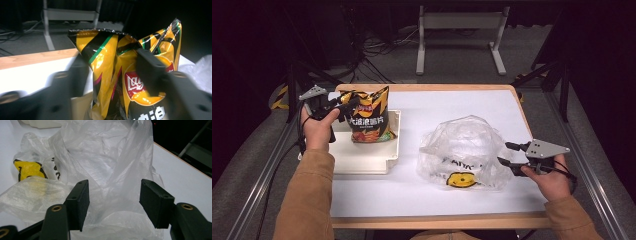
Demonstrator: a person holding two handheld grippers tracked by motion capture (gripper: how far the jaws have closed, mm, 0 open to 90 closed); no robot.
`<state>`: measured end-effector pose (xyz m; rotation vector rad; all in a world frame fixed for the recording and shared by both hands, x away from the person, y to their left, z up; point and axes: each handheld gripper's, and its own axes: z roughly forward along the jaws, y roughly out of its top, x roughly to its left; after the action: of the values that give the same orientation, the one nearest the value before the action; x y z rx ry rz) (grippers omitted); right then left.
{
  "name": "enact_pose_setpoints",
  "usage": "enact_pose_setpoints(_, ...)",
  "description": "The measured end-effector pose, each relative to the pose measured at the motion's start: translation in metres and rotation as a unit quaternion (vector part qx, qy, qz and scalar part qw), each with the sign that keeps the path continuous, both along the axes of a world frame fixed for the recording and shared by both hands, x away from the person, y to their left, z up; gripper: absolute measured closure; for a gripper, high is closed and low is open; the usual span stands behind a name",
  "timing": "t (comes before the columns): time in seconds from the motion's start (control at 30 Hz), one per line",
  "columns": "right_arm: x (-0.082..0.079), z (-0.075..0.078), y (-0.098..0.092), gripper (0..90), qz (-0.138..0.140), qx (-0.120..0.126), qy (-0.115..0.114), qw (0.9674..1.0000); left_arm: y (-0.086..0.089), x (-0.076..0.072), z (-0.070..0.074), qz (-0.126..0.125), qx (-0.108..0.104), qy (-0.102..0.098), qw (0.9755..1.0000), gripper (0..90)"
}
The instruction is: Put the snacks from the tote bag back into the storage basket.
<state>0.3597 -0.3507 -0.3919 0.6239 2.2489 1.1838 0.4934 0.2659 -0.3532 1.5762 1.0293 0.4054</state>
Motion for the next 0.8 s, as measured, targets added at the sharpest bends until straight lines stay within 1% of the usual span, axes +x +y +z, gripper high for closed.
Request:
enact_pose_setpoints(0.1, 0.001, 0.001, 0.0, 40.9, 0.001, 0.002, -0.001, 1.0, 0.001, -0.003, 0.003, 0.014, 0.001, 0.0, 0.9999, 24.0)
enact_pose_setpoints(0.17, 0.002, 0.001, 0.001, 40.7, 0.004, 0.002, -0.001, 1.0, 0.001, -0.005, 0.005, 0.02, 0.0, 0.002, 0.9998, 17.8)
enact_pose_setpoints(0.27, 0.004, 0.001, 0.003, 40.4, 0.006, 0.003, -0.001, 1.0, 0.004, -0.01, 0.008, 0.033, 0.01, -0.002, 0.9994, 11.8)
enact_pose_setpoints(0.3, 0.004, 0.001, 0.003, 40.4, 0.006, 0.003, -0.001, 1.0, 0.004, -0.01, 0.008, 0.033, 0.01, -0.002, 0.9994, 9.9)
enact_pose_setpoints(0.33, 0.004, 0.002, 0.003, 40.1, 0.007, 0.003, -0.002, 1.0, 0.006, -0.013, 0.01, 0.038, 0.013, -0.002, 0.9992, 9.9)
enact_pose_setpoints(0.4, 0.007, 0.002, 0.005, 39.3, 0.009, 0.004, -0.002, 1.0, 0.008, -0.018, 0.013, 0.04, 0.018, -0.005, 0.999, 8.4)
enact_pose_setpoints(0.47, 0.009, 0.003, 0.006, 37.9, 0.008, 0.005, -0.004, 0.9999, 0.01, -0.023, 0.017, 0.043, 0.016, -0.012, 0.9989, 8.0)
enact_pose_setpoints(0.53, 0.01, 0.003, 0.006, 37.9, 0.005, 0.006, -0.006, 1.0, 0.011, -0.027, 0.021, 0.043, 0.011, -0.017, 0.9989, 7.9)
enact_pose_setpoints(0.63, 0.013, 0.005, 0.006, 37.9, 0.006, 0.018, -0.002, 0.9998, 0.011, -0.036, 0.026, 0.04, 0.004, -0.023, 0.9989, 7.3)
enact_pose_setpoints(0.7, 0.015, 0.006, 0.006, 37.5, 0.007, 0.02, -0.002, 0.9998, 0.01, -0.042, 0.03, 0.038, 0.01, -0.026, 0.9989, 7.3)
enact_pose_setpoints(0.8, 0.017, 0.009, 0.008, 36.7, 0.01, 0.031, -0.001, 0.9995, 0.006, -0.053, 0.037, 0.029, 0.012, -0.039, 0.9988, 7.1)
